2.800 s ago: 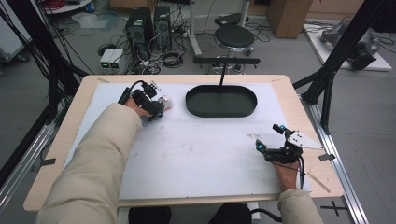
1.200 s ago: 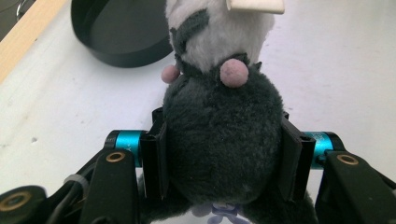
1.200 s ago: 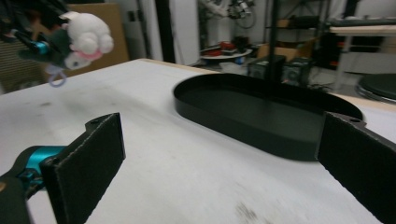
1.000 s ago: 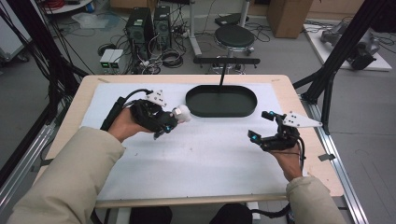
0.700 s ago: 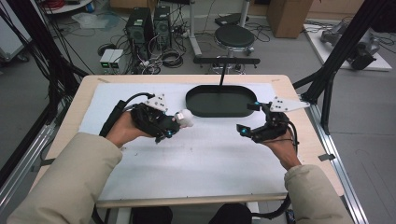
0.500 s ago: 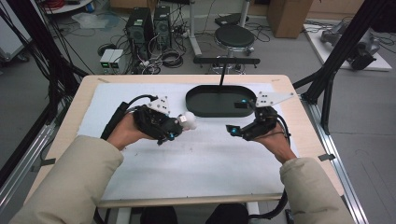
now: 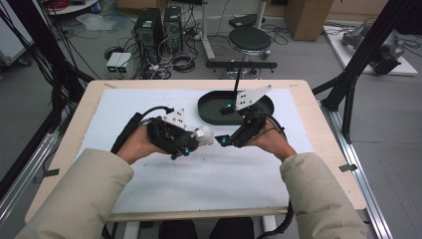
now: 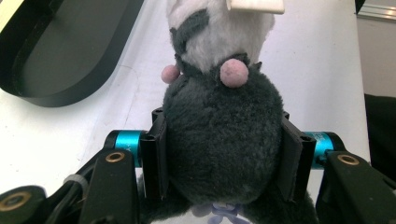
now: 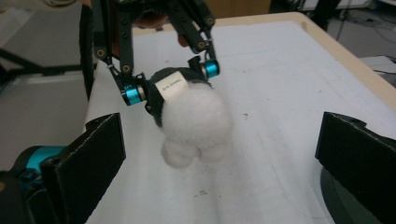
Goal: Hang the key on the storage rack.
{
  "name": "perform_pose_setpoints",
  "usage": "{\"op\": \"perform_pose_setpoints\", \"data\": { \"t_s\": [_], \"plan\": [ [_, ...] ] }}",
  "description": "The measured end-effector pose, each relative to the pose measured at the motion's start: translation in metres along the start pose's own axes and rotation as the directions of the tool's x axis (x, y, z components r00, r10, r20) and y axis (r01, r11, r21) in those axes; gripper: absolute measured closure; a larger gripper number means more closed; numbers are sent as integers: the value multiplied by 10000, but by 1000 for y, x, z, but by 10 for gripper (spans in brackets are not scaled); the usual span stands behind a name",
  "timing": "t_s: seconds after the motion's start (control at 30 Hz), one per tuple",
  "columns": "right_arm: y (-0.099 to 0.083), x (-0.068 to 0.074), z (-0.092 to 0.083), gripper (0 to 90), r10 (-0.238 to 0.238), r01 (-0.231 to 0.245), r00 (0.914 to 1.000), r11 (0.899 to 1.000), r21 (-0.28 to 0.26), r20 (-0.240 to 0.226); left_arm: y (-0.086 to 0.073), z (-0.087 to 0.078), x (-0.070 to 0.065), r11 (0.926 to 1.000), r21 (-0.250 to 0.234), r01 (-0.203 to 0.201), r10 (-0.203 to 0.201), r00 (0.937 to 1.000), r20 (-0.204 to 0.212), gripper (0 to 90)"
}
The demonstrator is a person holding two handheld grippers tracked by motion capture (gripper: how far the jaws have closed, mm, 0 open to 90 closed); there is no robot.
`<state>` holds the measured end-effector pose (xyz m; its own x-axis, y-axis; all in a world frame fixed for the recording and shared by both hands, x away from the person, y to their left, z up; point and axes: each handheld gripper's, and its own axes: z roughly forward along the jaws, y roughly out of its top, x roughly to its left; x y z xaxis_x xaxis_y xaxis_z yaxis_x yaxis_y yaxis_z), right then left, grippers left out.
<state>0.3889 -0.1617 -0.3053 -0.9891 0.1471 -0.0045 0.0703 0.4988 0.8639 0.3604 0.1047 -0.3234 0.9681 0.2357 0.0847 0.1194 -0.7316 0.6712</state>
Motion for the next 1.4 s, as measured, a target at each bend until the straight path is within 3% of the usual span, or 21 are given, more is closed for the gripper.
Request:
{"op": "perform_pose_setpoints", "data": {
  "t_s": [0.07,0.2,0.33,0.57,0.63,0.67,0.73,0.77,0.83,0.87,1.0,1.1,1.13,1.33,1.4],
  "plan": [
    [3,0,8,6,-215,222,9994,9993,292,-256,0,0,-1,9999,88,-98,98,10000,1,467],
    [5,-1,15,6,-201,226,9989,9981,572,-435,2,0,-5,9997,74,-215,215,9998,35,467],
    [9,1,31,7,-408,527,9935,9923,1122,-1062,4,0,-9,9995,71,-320,319,9994,104,467],
    [11,0,43,51,-266,515,9866,9870,1523,-1610,4,1,-10,9994,75,-350,348,9992,170,467],
    [12,0,45,171,-369,677,9834,9831,1702,-1779,5,2,-10,9994,47,-339,338,9992,211,467],
    [12,0,45,171,-369,677,9834,9831,1702,-1779,5,3,-10,9994,37,-352,351,9992,205,467],
    [12,-1,45,299,-366,751,9763,9817,1750,-2132,5,3,-10,9993,63,-376,375,9990,235,467],
    [12,-1,45,299,-366,751,9763,9817,1750,-2132,5,3,-9,9993,48,-379,378,9990,226,467],
    [11,-2,46,416,-410,868,9706,9787,1860,-2373,5,4,-8,9990,68,-432,429,9986,306,467],
    [11,-2,46,481,-414,881,9707,9778,1900,-2369,5,5,-9,9990,37,-455,454,9984,348,465],
    [11,-2,46,555,-530,1029,9726,9713,2146,-2264,5,6,-9,9987,74,-498,495,9983,294,455],
    [11,-2,46,564,-466,969,9729,9715,2164,-2264,3,7,-8,9989,-29,-467,468,9982,369,446],
    [11,-3,45,566,-260,762,9743,9728,2188,-2237,2,7,-8,9991,-139,-396,401,9985,382,433],
    [11,-3,44,581,-135,622,9759,9738,2186,-2179,-6,7,-6,9970,-758,-134,179,9981,594,384],
    [11,-4,44,587,8,455,9768,9764,2110,-2141,-7,5,-5,9954,-954,19,21,9991,420,354]
  ]
}}
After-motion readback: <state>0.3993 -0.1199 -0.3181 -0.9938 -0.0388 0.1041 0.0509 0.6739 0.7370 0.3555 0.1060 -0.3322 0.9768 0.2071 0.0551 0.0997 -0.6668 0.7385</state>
